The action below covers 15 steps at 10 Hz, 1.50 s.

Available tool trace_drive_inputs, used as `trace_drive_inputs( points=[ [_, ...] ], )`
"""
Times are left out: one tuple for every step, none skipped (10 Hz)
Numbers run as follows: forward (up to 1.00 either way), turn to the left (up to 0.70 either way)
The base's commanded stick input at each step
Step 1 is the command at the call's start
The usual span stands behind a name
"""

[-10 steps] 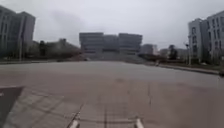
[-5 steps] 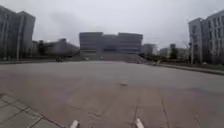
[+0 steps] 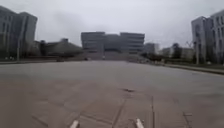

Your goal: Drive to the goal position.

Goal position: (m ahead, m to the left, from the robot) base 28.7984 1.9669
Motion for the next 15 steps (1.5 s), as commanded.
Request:
trace_drive_inputs(
  points=[
    [1.0,-0.2],
    [1.0,0.0],
    [1.0,-0.08],
    [1.0,-0.24],
    [1.0,-0.14],
    [1.0,0.0],
    [1.0,0.0],
    [1.0,0.0],
    [1.0,0.0],
    [1.0,0.0],
    [1.0,0.0],
    [1.0,0.0],
    [1.0,0.0],
    [1.0,-0.4],
    [1.0,-0.4]
  ],
)
